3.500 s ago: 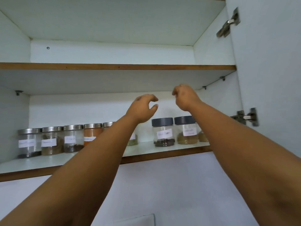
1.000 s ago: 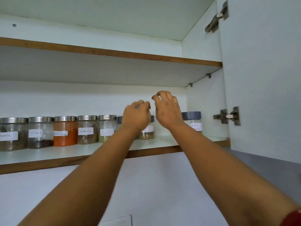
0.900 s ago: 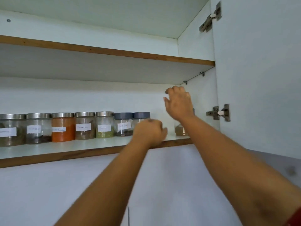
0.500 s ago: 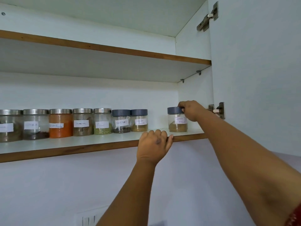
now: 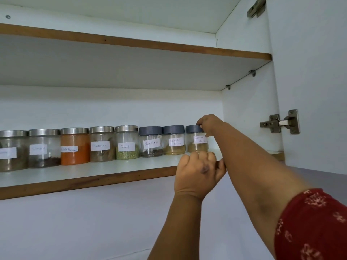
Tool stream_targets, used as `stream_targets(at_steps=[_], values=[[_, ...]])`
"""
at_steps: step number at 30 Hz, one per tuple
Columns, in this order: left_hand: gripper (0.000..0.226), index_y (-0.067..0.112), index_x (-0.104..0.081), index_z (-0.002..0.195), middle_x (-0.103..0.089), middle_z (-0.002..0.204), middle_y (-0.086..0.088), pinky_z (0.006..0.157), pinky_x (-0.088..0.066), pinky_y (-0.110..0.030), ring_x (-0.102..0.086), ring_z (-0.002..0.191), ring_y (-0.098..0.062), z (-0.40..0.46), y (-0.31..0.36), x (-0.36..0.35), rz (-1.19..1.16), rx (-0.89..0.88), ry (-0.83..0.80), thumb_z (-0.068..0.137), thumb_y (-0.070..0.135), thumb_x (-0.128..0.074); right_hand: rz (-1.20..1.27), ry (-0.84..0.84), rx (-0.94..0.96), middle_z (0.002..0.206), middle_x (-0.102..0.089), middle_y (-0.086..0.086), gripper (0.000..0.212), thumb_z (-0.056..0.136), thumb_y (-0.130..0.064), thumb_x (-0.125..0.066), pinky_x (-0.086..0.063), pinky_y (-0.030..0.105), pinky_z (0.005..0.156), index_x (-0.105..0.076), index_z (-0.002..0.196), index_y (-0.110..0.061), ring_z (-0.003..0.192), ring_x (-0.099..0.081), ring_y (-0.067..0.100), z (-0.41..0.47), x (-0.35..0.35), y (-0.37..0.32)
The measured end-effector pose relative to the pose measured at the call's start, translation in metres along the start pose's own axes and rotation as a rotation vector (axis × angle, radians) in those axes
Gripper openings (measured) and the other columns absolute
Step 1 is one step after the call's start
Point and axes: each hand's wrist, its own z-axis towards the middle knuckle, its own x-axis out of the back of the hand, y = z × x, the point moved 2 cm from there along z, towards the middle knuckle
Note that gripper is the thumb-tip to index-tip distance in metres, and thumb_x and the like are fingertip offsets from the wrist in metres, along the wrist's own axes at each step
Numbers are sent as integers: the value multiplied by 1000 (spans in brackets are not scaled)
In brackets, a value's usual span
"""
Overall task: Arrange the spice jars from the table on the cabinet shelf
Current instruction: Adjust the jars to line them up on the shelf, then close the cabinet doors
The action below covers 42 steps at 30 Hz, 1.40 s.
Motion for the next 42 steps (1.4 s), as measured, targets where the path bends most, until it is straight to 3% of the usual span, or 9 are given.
stream_targets(at_steps=[5,9,13,16,21,25,28,33,42], values=[[47,21,-49,58,-47,53,4,51,-31,-28,-43,48,-15,-1,1,-4,20,-10,23,94,48,-38,106,51,-12,141,-52,6,55,86,0,-65,-42,31,105,-52,138,-13,127,-50,24,3,0,6],[45,21,-49,58,-46,53,4,51,-30,-28,-43,48,-14,-3,2,-3,21,-8,24,92,49,-42,221,74,22,145,-47,10,44,100,-6,-45,-37,32,109,-47,143,-12,131,-46,26,7,-13,12],[45,21,-51,58,-48,53,5,52,-32,-28,-45,48,-14,0,1,0,6,7,-20,92,49,-43,479,277,41,161,-10,9,56,99,1,-46,-28,29,116,-38,149,-24,145,-23,26,-2,-14,12],[44,21,-55,61,-51,54,5,53,-34,-28,-48,51,-14,3,1,4,-28,32,-152,93,47,-40,611,374,18,159,-10,7,50,101,-4,-44,-28,22,110,-41,147,-25,142,-30,24,-24,-8,15],[46,23,-63,71,-56,62,6,63,-38,-29,-52,62,-14,13,0,21,-107,133,-458,94,49,-33,376,213,-166,147,-33,14,42,101,-30,-46,-30,37,112,-46,142,-21,136,-33,32,-96,-25,32],[42,19,-64,98,-62,91,-1,78,-36,-35,-55,87,-20,17,0,35,-226,186,-657,100,45,-30,341,328,-198,120,-65,9,38,101,-28,-33,-42,39,99,-66,116,-19,114,-55,28,-166,-29,13],[28,17,-59,114,-60,115,-2,93,-34,-35,-53,108,-21,13,-2,53,-361,236,-713,100,29,-39,292,317,-129,132,-60,6,44,105,-37,-25,-28,37,112,-59,129,-20,125,-48,25,-215,-39,-1],[34,17,-59,125,-60,126,-6,95,-42,-32,-52,118,-24,8,-28,96,-656,529,-658,91,14,-50,45,175,-70,159,-21,8,60,98,-50,-38,-4,45,122,-27,152,-25,149,-5,29,-276,-16,-27],[74,12,-25,150,-43,145,-9,106,-33,-40,-36,133,-28,41,40,207,-889,669,-509,87,27,-61,203,801,-103,142,-40,8,48,86,-36,-59,-21,51,115,-52,132,-24,139,-27,28,-400,118,-16]])
